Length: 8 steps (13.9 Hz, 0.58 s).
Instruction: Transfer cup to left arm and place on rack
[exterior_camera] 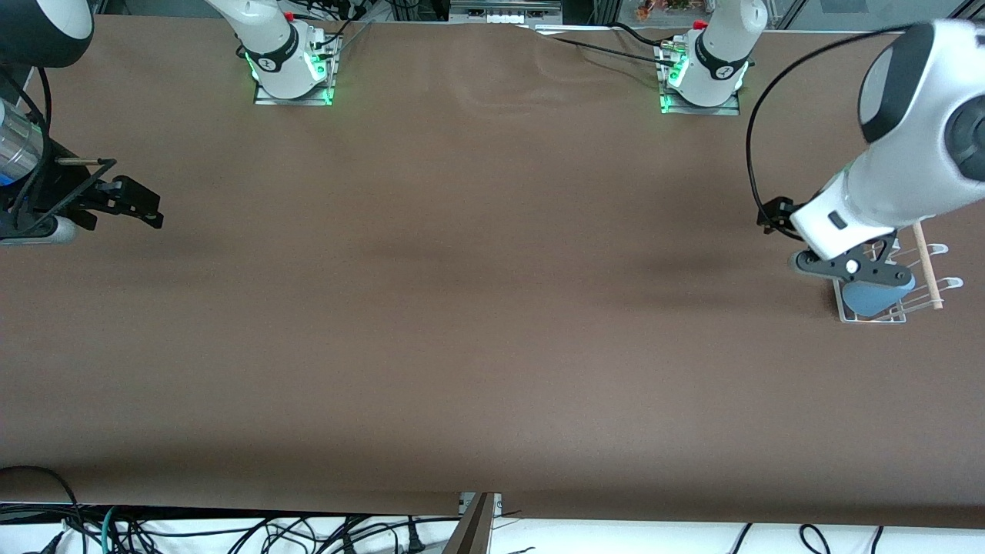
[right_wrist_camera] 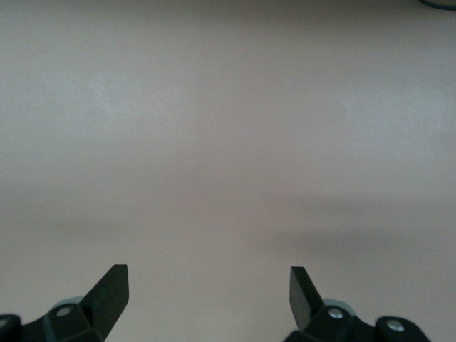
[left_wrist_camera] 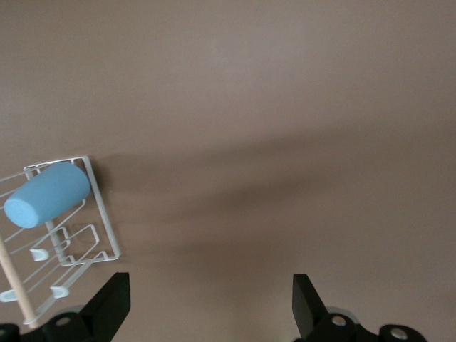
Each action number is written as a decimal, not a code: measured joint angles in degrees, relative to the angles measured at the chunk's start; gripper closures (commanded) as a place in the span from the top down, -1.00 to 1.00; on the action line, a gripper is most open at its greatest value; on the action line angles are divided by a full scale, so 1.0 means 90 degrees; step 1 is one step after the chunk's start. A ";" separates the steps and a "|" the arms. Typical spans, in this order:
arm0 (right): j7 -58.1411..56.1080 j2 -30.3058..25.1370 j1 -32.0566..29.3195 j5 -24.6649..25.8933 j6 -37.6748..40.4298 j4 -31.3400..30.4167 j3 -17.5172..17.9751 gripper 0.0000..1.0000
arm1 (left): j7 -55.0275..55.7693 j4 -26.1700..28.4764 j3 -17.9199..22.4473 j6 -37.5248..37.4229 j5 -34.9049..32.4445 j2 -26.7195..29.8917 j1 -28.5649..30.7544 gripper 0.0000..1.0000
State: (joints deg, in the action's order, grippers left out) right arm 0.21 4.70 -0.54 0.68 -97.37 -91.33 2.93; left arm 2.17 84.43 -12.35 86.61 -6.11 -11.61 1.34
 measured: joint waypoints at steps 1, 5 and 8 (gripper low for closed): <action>0.0000 0.0000 0.0000 0.0000 0.0000 0.0000 0.0000 1.00 | 0.0088 0.0001 -0.0001 0.0089 0.0075 0.0117 0.0006 1.00; 0.0000 0.0000 -0.0002 0.0000 0.0000 0.0000 -0.0001 1.00 | 0.0201 0.0079 0.0306 0.0634 0.0420 0.0425 0.0035 1.00; -0.0001 0.0000 -0.0003 0.0000 0.0000 0.0001 -0.0001 1.00 | 0.0119 0.0497 0.1198 0.0729 0.0899 0.0856 -0.0414 1.00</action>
State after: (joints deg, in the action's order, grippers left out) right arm 0.20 4.70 -0.57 0.68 -97.37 -91.31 2.92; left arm 3.24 88.90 -1.57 93.17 1.99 -3.91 -2.38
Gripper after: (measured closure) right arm 0.000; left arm 0.000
